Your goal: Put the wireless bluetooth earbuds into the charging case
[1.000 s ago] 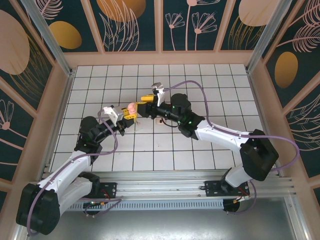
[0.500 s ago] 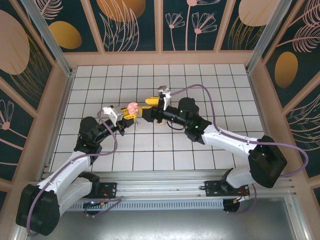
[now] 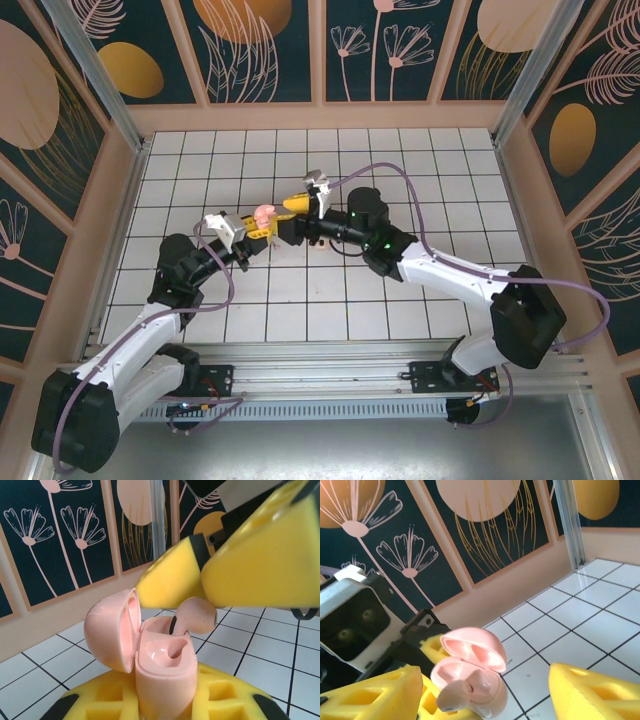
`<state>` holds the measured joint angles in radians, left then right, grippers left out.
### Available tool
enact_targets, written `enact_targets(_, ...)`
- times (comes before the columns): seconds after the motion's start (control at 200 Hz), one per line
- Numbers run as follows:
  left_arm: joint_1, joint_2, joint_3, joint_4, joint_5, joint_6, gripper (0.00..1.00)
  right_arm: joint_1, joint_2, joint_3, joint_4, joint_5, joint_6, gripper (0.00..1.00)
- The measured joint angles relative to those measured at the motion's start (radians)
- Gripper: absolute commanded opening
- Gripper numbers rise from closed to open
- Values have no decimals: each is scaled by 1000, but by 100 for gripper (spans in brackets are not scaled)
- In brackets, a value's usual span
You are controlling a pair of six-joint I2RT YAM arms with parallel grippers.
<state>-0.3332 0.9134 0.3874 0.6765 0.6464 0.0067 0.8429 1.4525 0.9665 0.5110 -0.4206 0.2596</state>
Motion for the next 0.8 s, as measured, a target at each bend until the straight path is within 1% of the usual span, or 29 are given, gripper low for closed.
enact_targets(0.26,0,-11,0,-6,-12,0,9,-6,11,0,-6,0,1,68)
enact_targets(0.495,0,-20,0,-6,-10,0,8,-50,3,-37,24,7,10,68)
enact_targets(0.801,0,-20,0,-6,-7,0,8,-52,2,-44,60,-16,14,67)
